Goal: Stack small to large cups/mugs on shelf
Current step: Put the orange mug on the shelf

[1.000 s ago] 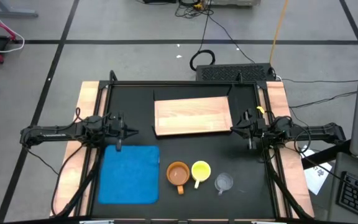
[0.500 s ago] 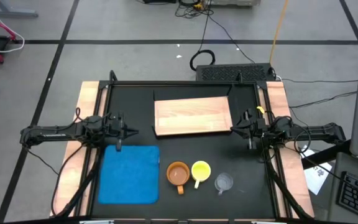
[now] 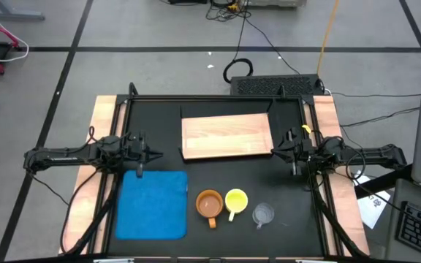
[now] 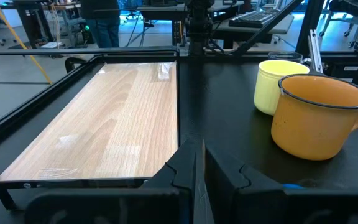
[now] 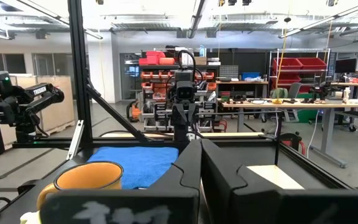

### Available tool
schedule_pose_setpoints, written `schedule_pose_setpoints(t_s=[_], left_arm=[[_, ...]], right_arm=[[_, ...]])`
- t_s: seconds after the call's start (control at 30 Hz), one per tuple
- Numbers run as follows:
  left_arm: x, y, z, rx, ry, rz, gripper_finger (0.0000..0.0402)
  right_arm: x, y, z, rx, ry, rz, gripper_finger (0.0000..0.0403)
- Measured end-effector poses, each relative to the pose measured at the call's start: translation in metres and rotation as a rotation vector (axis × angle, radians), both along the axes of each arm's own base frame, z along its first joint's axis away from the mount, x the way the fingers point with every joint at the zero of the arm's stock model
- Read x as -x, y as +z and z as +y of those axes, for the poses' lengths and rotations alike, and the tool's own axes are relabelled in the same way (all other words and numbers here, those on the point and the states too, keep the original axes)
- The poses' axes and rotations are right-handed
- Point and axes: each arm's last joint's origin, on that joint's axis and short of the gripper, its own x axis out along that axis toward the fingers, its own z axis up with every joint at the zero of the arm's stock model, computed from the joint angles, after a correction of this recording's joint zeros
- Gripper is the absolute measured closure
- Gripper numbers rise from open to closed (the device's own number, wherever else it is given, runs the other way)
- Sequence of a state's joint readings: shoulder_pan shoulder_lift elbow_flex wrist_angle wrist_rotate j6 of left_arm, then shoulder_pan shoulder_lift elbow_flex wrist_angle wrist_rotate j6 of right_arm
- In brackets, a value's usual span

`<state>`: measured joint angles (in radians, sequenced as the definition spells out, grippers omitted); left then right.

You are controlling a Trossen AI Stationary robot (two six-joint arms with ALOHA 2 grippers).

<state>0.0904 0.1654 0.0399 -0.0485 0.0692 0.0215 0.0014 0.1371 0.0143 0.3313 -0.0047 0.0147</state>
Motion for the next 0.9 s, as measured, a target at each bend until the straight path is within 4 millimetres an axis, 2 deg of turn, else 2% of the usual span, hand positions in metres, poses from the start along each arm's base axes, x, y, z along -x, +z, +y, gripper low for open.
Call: schedule_pose_setpoints(t_s=[0.2, 0.53, 0.9], left_arm=[[0.0000, 0.0000, 0.0000, 0.000, 0.000, 0.000, 0.0369], [0.0000, 0.0000, 0.0000, 0.000, 0.000, 0.000, 0.0369], [0.0000, 0.0000, 0.0000, 0.000, 0.000, 0.000, 0.0369]], right_arm=[[0.0014, 0.0060, 0.0000, -0.010, 0.002, -0.064, 0.0403], [0.0018, 0.0077, 0.0000, -0.067, 0.013, -0.082, 0.0403], [0.0022, 0.0091, 0.0000, -0.052, 0.012, -0.097, 0.0403]])
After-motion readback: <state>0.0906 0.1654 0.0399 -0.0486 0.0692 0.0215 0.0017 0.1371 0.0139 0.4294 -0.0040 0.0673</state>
